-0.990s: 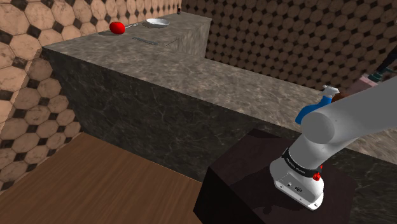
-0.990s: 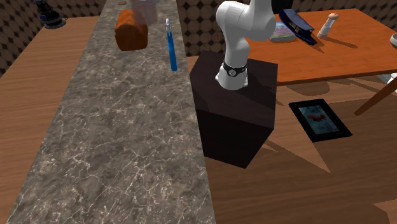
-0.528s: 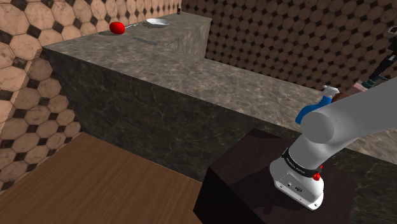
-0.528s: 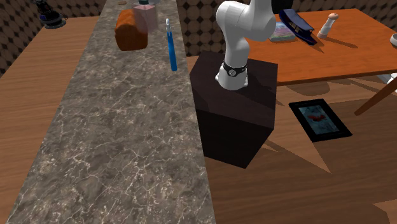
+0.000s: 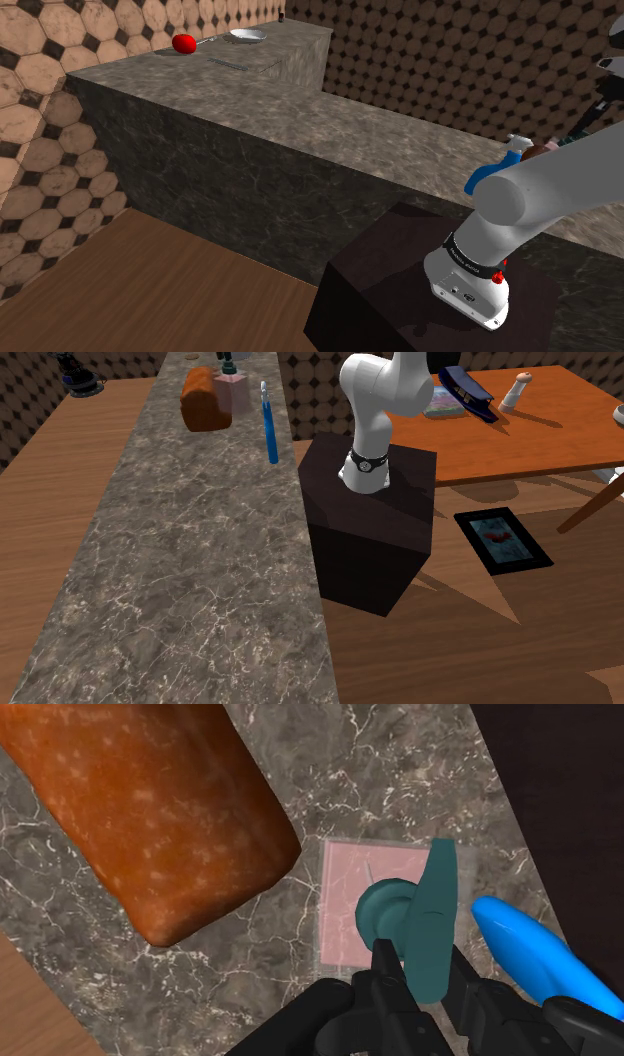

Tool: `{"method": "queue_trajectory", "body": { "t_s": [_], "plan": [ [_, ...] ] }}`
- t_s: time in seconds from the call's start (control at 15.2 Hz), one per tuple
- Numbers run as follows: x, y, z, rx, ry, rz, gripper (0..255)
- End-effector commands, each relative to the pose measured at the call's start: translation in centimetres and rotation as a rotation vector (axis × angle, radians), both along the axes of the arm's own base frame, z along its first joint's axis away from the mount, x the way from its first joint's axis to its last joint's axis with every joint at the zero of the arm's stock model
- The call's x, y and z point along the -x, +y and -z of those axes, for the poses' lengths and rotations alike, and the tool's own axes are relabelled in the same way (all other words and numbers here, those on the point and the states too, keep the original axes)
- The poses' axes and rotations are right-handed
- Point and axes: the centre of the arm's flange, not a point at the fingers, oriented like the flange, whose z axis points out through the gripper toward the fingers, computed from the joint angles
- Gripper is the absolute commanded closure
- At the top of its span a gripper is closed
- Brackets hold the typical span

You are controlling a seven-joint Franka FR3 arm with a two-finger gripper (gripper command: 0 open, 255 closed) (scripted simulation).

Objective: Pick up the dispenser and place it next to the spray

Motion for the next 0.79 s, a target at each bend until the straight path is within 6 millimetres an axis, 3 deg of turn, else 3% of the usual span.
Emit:
{"method": "queue_trajectory", "body": {
  "t_s": [0.0, 0.73],
  "plan": [
    [0.0, 0.1, 1.1, 0.001, 0.000, 0.000, 255],
    [0.0, 0.1, 6.9, 0.001, 0.000, 0.000, 255]
  ]
}}
